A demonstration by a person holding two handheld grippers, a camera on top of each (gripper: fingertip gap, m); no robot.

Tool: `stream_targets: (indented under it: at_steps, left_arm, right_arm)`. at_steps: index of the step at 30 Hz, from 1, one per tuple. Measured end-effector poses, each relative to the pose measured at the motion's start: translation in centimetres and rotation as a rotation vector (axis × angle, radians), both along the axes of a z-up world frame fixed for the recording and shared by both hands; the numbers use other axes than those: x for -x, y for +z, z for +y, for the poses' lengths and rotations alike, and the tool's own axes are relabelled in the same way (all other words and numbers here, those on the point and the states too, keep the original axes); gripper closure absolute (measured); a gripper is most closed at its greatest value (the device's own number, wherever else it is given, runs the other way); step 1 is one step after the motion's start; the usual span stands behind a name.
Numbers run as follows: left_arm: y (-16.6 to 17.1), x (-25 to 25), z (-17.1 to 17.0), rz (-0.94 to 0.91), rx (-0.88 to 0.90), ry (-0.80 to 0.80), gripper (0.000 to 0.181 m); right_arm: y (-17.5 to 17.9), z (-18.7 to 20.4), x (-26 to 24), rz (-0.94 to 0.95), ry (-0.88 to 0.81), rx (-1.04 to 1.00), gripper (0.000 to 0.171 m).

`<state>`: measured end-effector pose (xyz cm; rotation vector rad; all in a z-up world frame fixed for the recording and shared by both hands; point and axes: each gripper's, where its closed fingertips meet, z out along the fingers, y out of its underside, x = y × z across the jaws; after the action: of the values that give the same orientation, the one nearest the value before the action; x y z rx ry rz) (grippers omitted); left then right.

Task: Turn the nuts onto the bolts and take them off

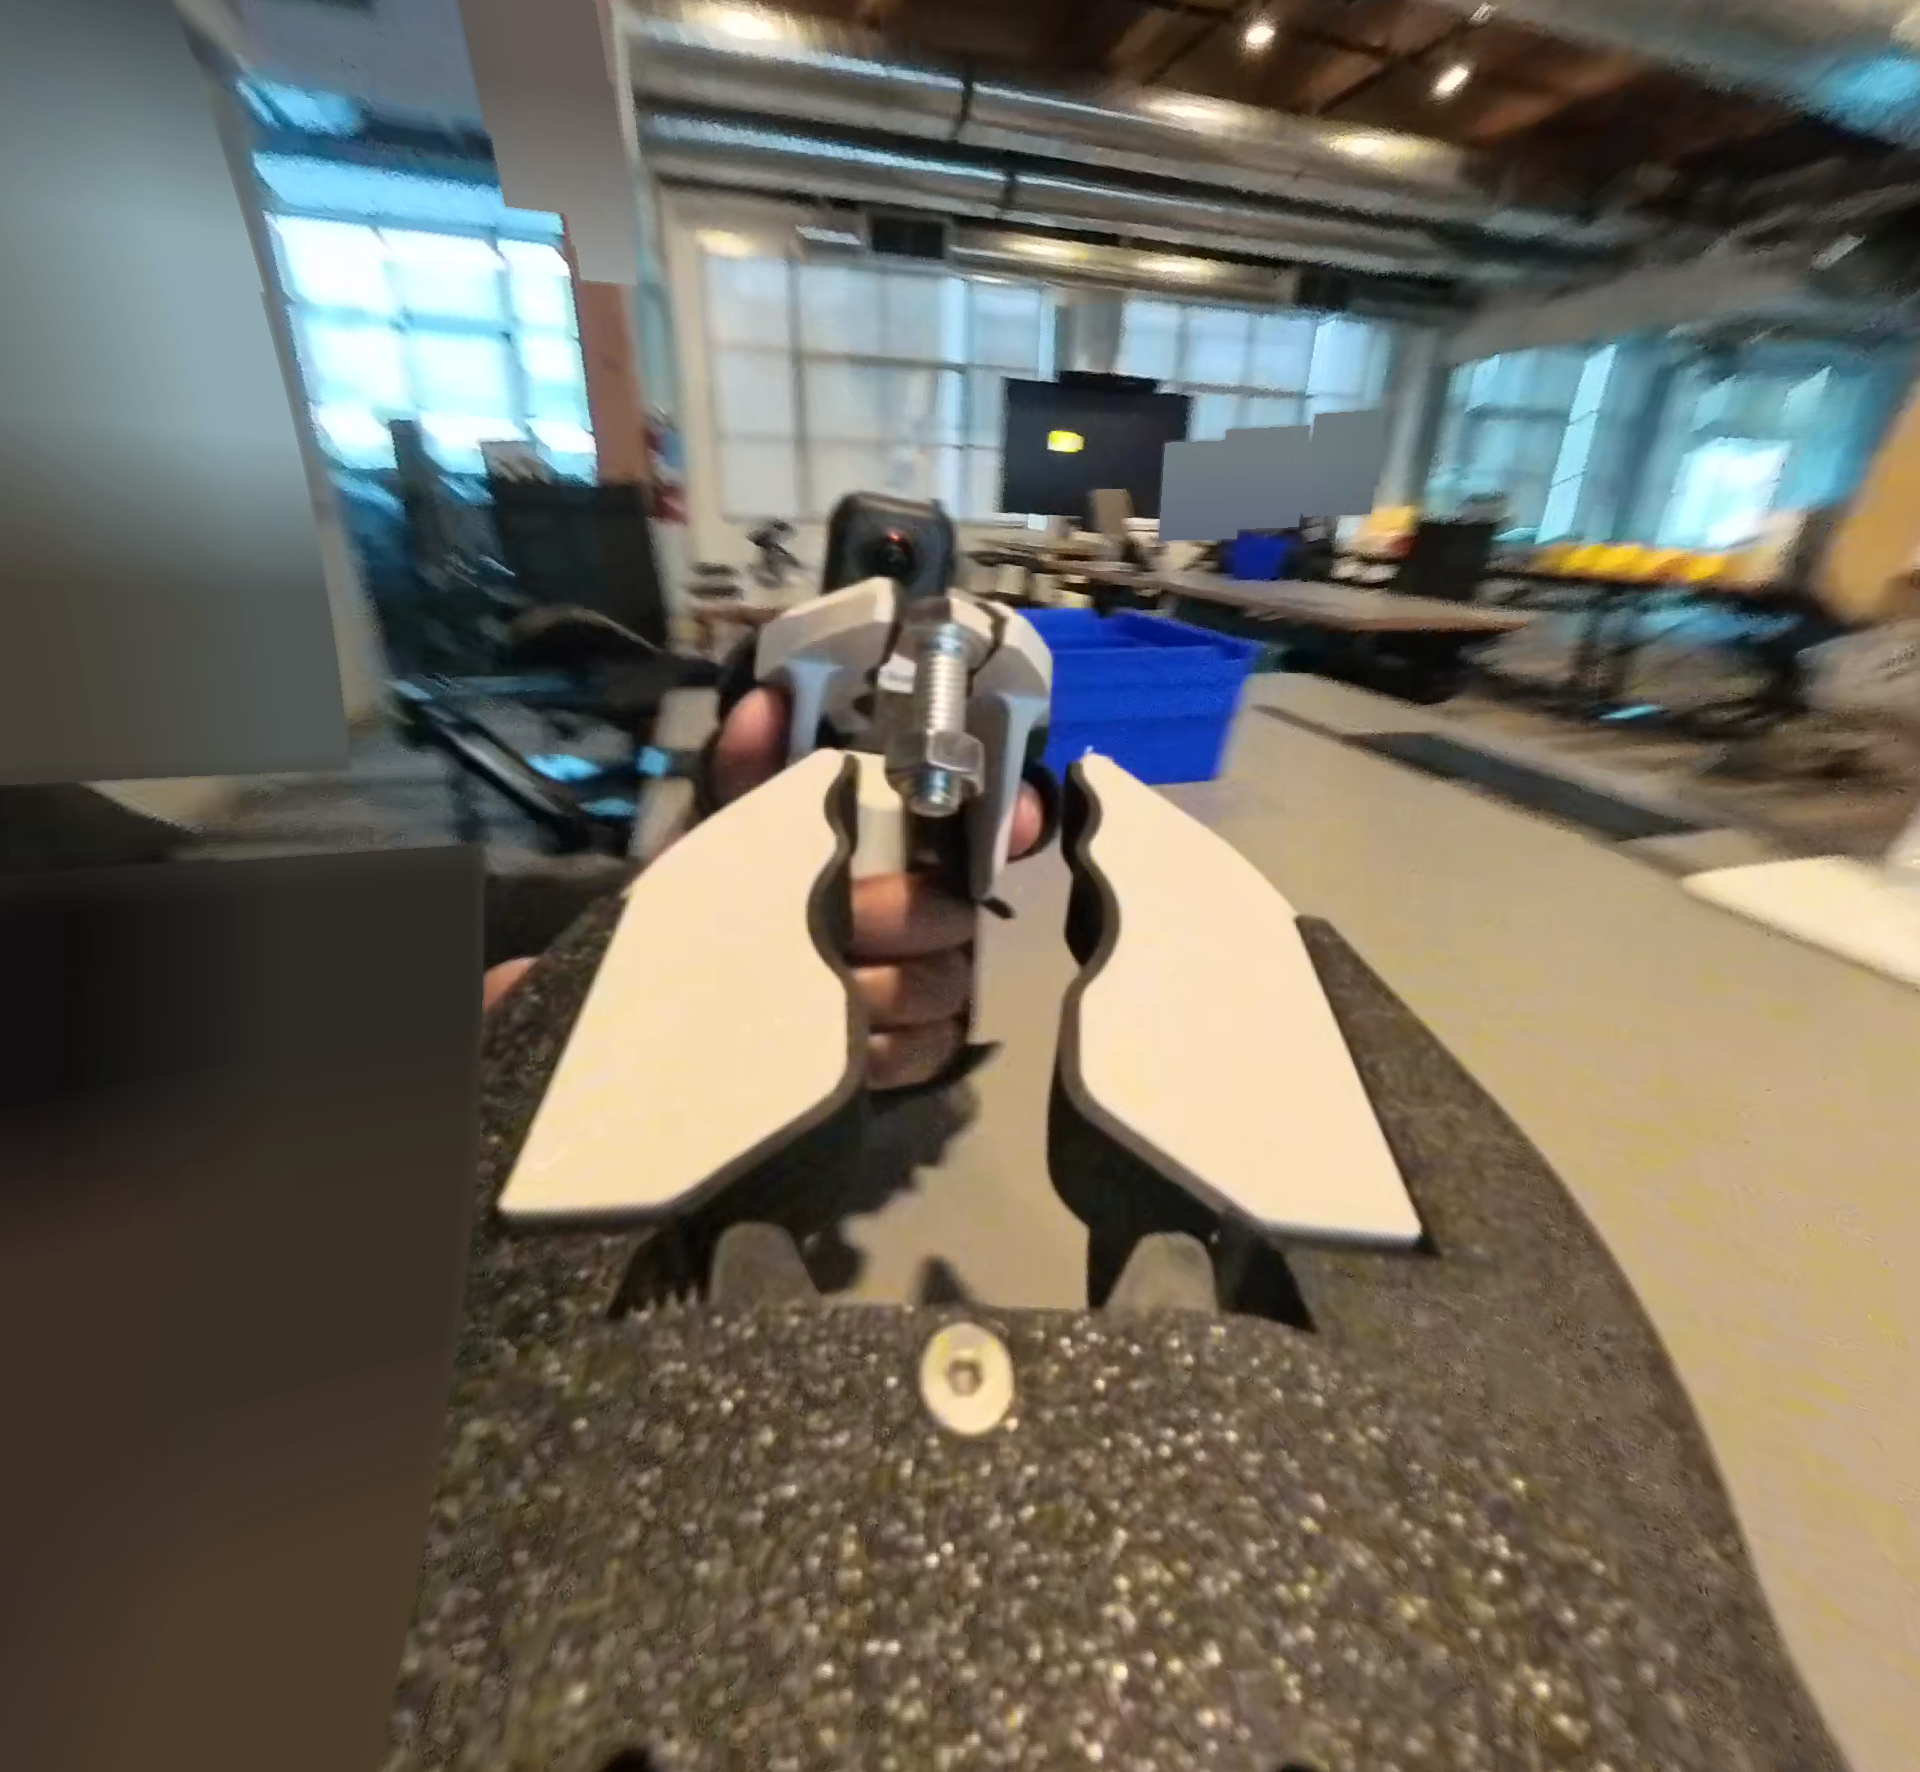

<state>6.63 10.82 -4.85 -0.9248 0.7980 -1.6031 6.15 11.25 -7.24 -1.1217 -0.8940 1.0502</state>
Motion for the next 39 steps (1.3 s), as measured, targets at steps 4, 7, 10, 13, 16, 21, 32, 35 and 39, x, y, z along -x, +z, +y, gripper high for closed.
stream_targets:
  at_steps: [4,7,10,13,16,21,32,35,39]
  left_arm:
    - [0.2,-0.1,-0.6,-0.007,-0.024,-0.031,0.164]
    - [0.2,-0.2,-0.9,-0.006,-0.037,-0.035,0.164]
    - [0.3,-0.1,-0.8,-0.011,-0.033,-0.036,0.164]
    - [0.2,-0.2,-0.8,-0.008,-0.034,-0.036,0.164]
    - [0.1,-0.4,-0.8,0.004,-0.034,-0.033,0.164]
    - [-0.4,-0.4,0.2,0.028,0.011,0.006,0.164]
    - [-0.9,-0.1,1.5,0.033,0.084,0.039,0.164]
    - [-0.6,0.0,1.1,0.018,0.069,0.025,0.165]
    - [-0.2,0.0,0.4,0.004,0.025,0.006,0.165]
  right_arm:
    - [0.6,-0.3,-0.4,0.177,0.308,0.321,0.134]
    - [1.1,-0.9,-0.7,0.260,0.467,0.441,0.135]
    - [1.1,-1.3,-0.6,0.270,0.536,0.490,0.136]
    - [0.6,-1.7,0.0,0.237,0.573,0.518,0.139]
    - [0.3,-1.7,0.2,0.211,0.554,0.497,0.152]
    - [-0.4,-0.4,0.3,0.071,0.239,0.245,0.152]
    - [-1.2,0.9,0.5,-0.207,-0.266,-0.240,0.133]
    - [-0.9,0.5,0.6,-0.110,-0.109,-0.081,0.128]
    - [0.3,-0.2,-0.1,0.127,0.247,0.270,0.131]
